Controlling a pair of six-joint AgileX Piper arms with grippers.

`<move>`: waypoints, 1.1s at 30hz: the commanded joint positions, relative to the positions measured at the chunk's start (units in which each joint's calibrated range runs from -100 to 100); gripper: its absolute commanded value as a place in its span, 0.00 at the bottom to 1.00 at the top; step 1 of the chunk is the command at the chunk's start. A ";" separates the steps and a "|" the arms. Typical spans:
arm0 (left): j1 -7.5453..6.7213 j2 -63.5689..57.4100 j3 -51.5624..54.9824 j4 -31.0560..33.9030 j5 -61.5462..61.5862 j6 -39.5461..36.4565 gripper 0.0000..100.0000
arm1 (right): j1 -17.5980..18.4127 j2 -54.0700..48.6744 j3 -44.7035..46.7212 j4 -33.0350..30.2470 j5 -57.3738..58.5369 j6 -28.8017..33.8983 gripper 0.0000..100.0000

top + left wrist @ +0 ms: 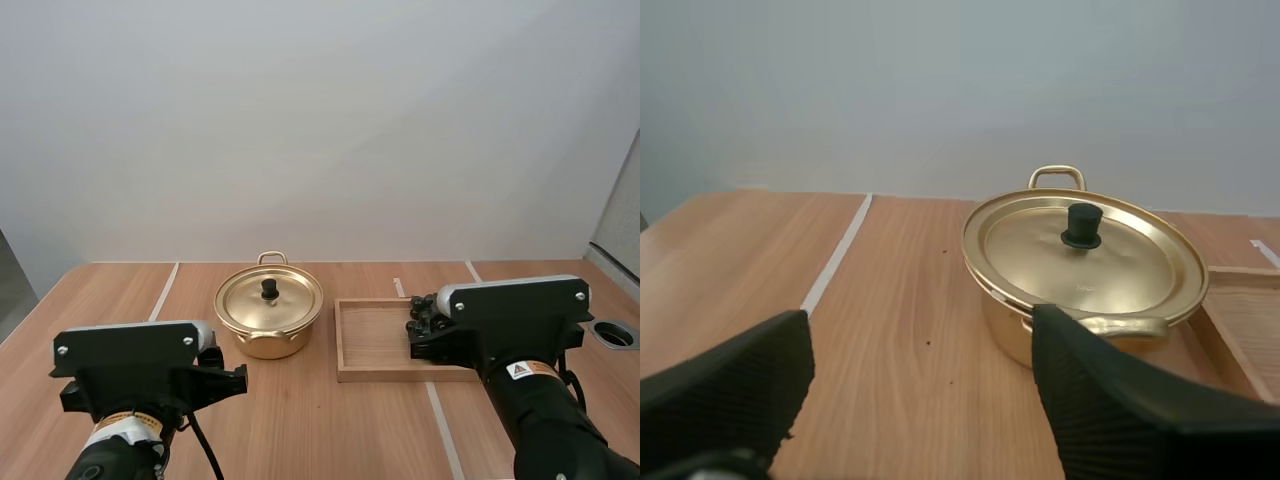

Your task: Open the pot, put the pineapple inside, and close it

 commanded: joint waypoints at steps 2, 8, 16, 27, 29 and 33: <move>0.06 -0.37 0.00 0.93 -0.52 -8.95 1.00 | -0.28 -9.68 0.41 -1.05 4.36 0.38 1.00; 0.06 -0.37 0.00 1.03 -0.71 -8.94 1.00 | -0.27 -13.05 0.41 -0.93 -4.07 -0.31 1.00; 0.06 -0.37 0.00 6.43 -3.47 -6.27 1.00 | 0.85 -11.13 0.41 -0.67 -15.71 -0.56 1.00; 0.06 -0.37 0.00 6.46 -0.02 -3.87 1.00 | 1.21 -12.18 0.41 -0.98 -21.18 -0.89 1.00; 0.06 -0.37 0.00 6.22 0.15 -3.86 1.00 | 1.13 -12.18 0.41 -0.98 -19.80 -0.89 1.00; 0.06 -0.37 0.00 6.22 0.40 -4.13 1.00 | 0.30 -12.18 0.41 -5.58 -13.92 1.14 1.00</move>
